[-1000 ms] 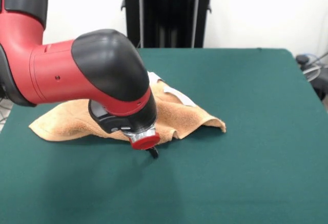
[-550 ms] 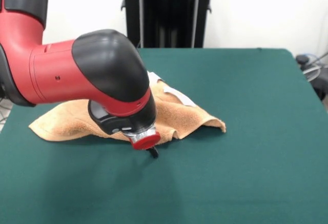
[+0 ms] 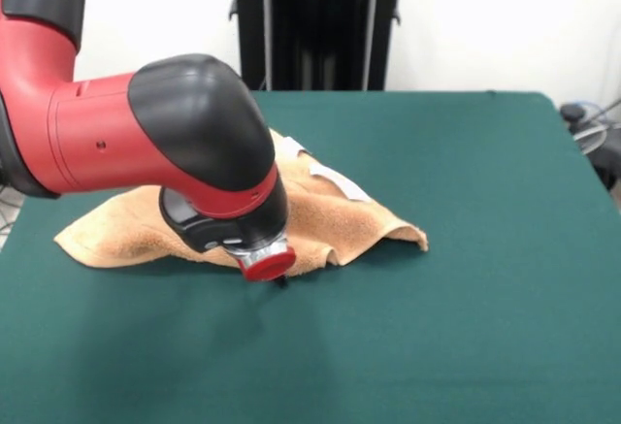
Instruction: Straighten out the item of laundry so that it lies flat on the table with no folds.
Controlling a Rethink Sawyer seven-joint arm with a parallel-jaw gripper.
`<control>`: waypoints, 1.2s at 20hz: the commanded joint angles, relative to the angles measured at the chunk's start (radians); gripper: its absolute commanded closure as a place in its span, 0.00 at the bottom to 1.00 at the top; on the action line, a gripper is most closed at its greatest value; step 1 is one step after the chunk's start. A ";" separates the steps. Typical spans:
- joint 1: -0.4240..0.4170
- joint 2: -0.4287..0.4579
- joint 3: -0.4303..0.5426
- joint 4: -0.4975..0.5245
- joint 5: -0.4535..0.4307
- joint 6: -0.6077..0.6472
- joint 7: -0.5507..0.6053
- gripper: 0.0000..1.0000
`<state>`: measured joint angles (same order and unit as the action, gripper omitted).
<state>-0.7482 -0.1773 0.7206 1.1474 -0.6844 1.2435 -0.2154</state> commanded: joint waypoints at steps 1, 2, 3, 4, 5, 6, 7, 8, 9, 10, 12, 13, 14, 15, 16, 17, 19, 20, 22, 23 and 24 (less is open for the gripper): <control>-0.042 0.015 -0.191 0.012 -0.151 0.067 -0.110 1.00; -0.043 0.011 -0.189 0.017 -0.153 0.060 -0.109 1.00; -0.045 0.010 -0.184 0.021 -0.150 0.057 -0.115 1.00; -0.047 0.008 -0.178 0.025 -0.149 0.050 -0.119 1.00; -0.047 0.007 -0.174 0.027 -0.149 0.045 -0.121 1.00; -0.050 0.007 -0.165 0.028 -0.142 0.038 -0.127 1.00; -0.049 0.006 -0.160 0.031 -0.139 0.033 -0.127 1.00; -0.052 0.005 -0.147 0.037 -0.129 0.017 -0.131 1.00; -0.053 0.004 -0.134 0.041 -0.121 0.005 -0.134 1.00; -0.054 0.003 -0.122 0.046 -0.112 -0.006 -0.137 1.00; -0.048 0.001 -0.103 0.046 -0.105 -0.014 -0.143 1.00; -0.045 0.001 -0.098 0.047 -0.102 -0.014 -0.142 1.00; -0.042 0.000 -0.088 0.049 -0.096 -0.013 -0.147 1.00; -0.040 -0.002 -0.083 0.053 -0.092 -0.015 -0.142 1.00; -0.037 -0.008 -0.075 0.058 -0.087 -0.022 -0.134 1.00; -0.035 -0.014 -0.069 0.064 -0.083 -0.028 -0.126 1.00; -0.035 -0.027 -0.053 0.073 -0.070 -0.044 -0.110 1.00; -0.041 -0.035 -0.042 0.079 -0.060 -0.059 -0.101 1.00; -0.050 -0.065 -0.034 0.103 -0.052 -0.093 -0.067 1.00; -0.060 -0.079 -0.030 0.116 -0.048 -0.106 -0.059 1.00; -0.086 -0.108 -0.019 0.149 -0.036 -0.137 -0.045 1.00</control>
<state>-0.7966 -0.2231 0.7027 1.1796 -0.6935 1.2348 -0.2154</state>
